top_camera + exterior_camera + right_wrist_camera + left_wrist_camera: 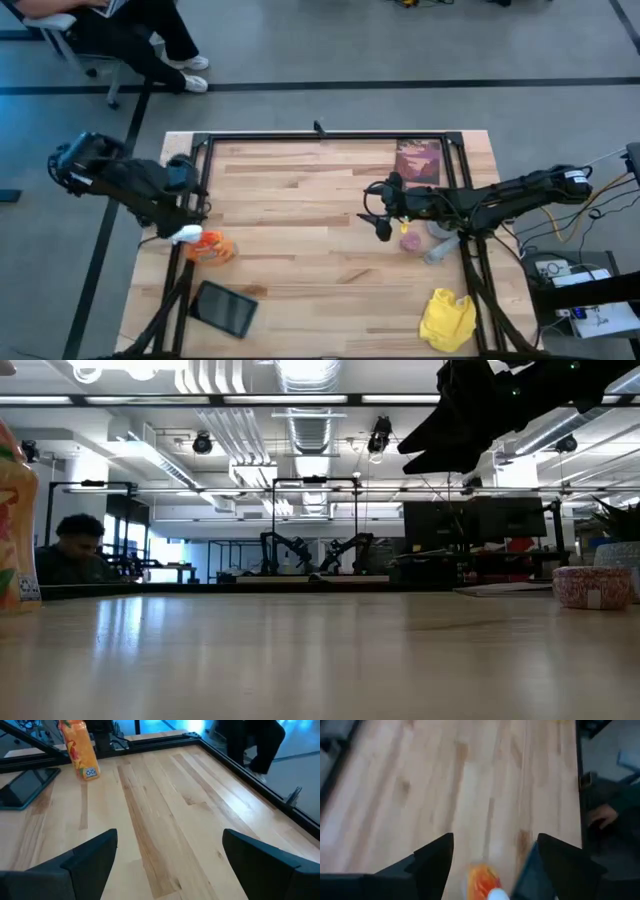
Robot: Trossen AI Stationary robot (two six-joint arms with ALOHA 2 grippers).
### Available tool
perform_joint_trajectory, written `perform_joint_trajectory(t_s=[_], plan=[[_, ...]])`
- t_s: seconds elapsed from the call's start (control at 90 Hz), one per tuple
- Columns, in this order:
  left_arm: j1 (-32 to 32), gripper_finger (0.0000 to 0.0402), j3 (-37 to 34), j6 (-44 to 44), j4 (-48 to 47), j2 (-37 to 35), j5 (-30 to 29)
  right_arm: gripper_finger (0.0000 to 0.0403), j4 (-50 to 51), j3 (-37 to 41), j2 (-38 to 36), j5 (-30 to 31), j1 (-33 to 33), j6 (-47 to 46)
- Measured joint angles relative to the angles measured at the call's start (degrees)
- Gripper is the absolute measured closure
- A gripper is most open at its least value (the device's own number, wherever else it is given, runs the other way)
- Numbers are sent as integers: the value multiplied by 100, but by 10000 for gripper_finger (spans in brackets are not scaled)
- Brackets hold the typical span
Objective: Apply microfiber cloth
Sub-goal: Move the spray cleaning bottle to the center
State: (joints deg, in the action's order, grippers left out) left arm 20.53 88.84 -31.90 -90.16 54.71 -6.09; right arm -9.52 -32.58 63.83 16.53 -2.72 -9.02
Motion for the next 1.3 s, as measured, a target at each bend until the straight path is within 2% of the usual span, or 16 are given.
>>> perform_joint_trajectory(t_s=[0.1, 0.389, 0.678, 0.944, 1.3], plan=[[4, 136, -377, -339, 14, -84, 374, 59, -4, -1, 0, 0, 0, 0], [0, 137, -1139, -470, 12, -325, 514, 59, -2, -2, 0, 0, 0, 0], [0, 153, -1545, -619, 16, -359, 980, 59, -4, -2, 0, 0, 0, 0], [0, 176, -1967, -573, 14, -346, 991, 59, -4, -1, 0, 0, 0, 0], [2, 168, -2305, -502, 14, -36, 1201, 59, -4, -1, 0, 0, 0, 0]])
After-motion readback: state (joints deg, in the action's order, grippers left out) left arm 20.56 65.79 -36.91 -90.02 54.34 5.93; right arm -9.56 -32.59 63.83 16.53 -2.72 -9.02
